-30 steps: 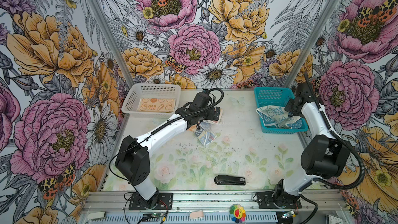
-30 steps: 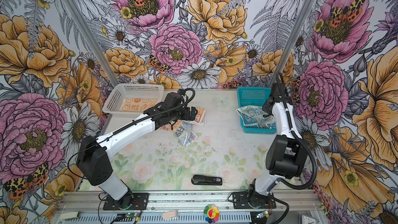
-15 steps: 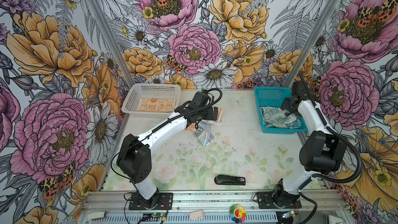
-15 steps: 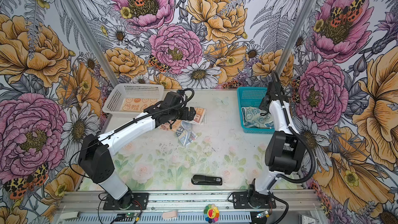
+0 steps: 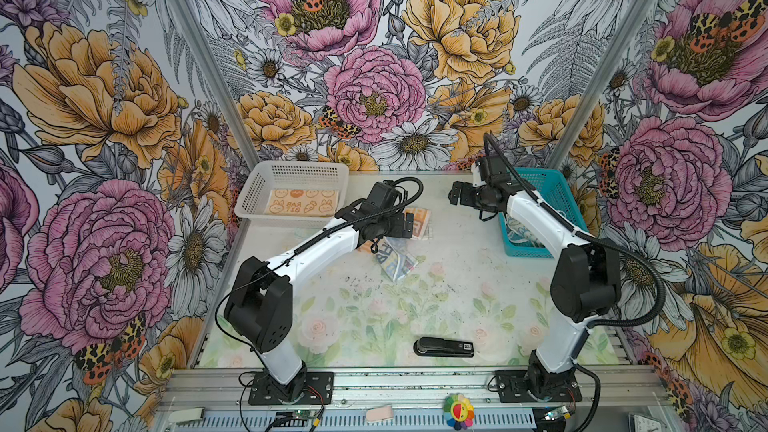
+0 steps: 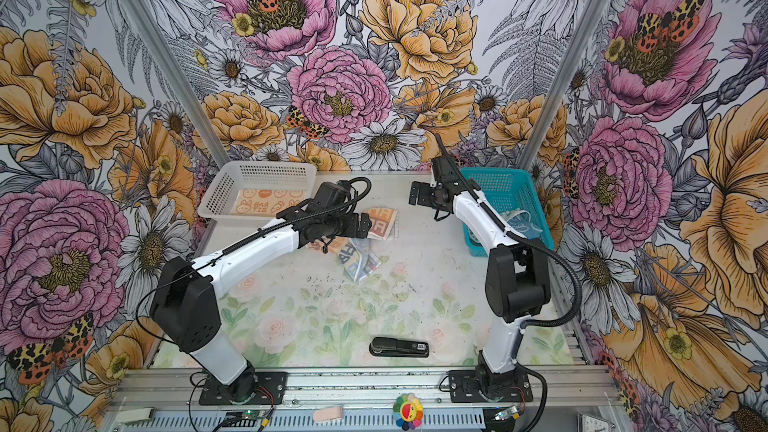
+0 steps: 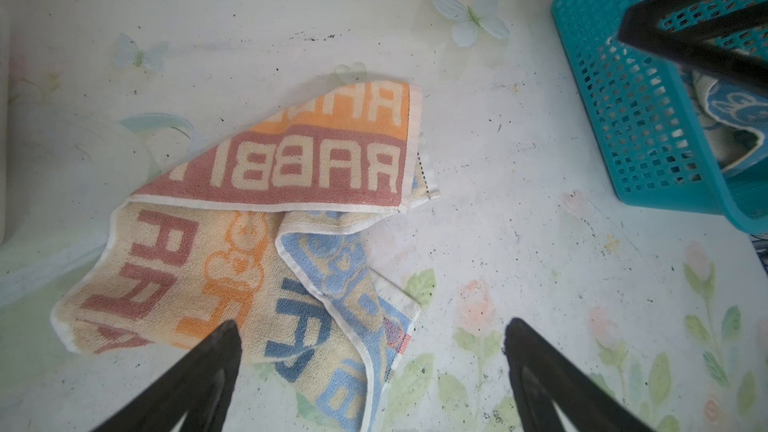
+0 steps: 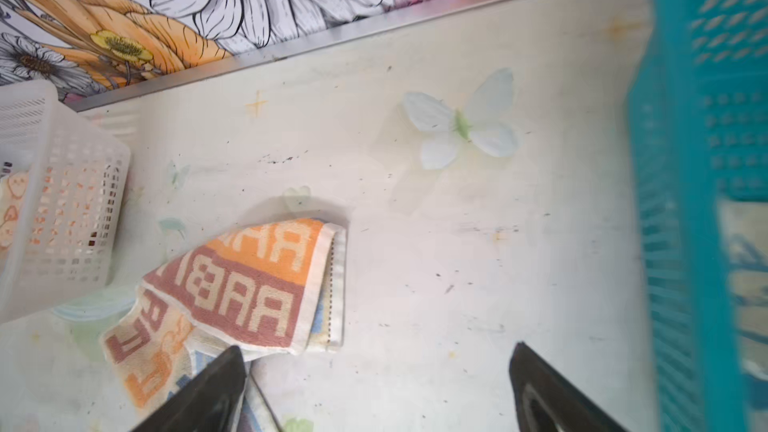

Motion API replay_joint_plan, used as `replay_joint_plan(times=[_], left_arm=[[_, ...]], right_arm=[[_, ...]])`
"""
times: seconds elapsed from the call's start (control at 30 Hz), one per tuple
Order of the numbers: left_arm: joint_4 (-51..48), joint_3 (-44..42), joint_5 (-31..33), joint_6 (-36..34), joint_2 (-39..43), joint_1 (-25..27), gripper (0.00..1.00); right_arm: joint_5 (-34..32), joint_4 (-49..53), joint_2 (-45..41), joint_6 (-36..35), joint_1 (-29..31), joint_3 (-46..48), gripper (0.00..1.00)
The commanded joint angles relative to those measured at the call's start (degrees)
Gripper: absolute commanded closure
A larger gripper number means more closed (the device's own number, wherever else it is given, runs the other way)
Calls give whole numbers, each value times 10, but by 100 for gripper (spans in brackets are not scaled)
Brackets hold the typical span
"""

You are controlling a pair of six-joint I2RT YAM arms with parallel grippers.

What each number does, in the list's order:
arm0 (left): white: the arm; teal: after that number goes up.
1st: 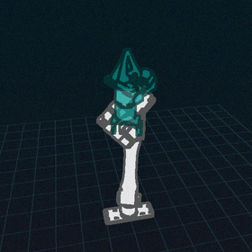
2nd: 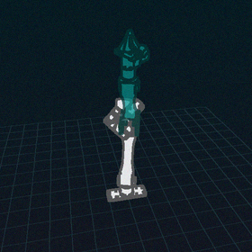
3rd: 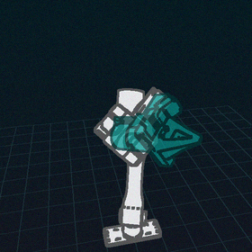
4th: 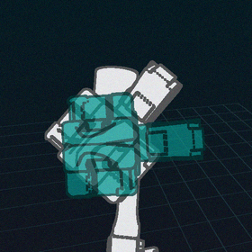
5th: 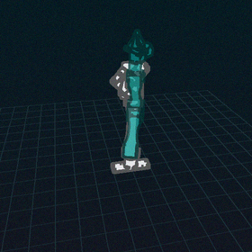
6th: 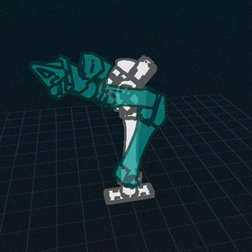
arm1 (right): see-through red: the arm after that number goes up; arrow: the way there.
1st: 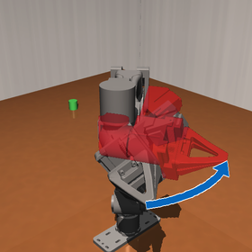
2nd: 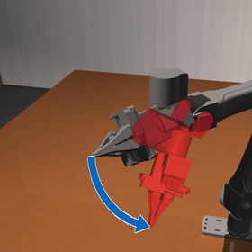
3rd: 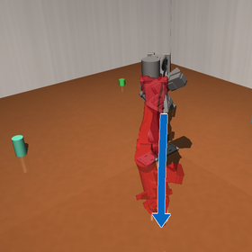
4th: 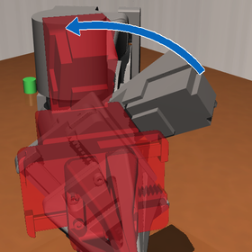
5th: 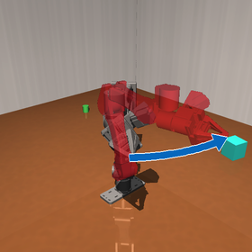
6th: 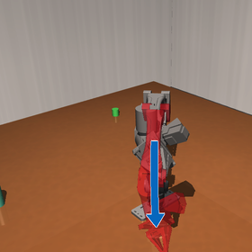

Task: Fold and stack the towels
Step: 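Move the right gripper to the RABBIT towel's edge farthest from the robot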

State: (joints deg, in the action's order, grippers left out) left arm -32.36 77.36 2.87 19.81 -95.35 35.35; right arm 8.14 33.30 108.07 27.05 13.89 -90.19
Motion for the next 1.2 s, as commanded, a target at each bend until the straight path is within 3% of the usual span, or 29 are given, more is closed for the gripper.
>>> replay_joint_plan(times=[0.0, 0.27, 0.77, 1.17], left_arm=[[2, -23, 6, 10, 45, -6, 1], [8, -81, 6, 17, 87, -16, 1], [12, -110, 4, 17, 98, -26, 1], [14, -115, -1, 24, 96, -21, 1]], right_arm=[[69, -64, 69, 64, 14, -28, 1], [105, -89, 198, 103, 37, -105, 8], [124, -91, 261, 123, 57, -155, 47], [127, -91, 198, 124, 65, -107, 98]])
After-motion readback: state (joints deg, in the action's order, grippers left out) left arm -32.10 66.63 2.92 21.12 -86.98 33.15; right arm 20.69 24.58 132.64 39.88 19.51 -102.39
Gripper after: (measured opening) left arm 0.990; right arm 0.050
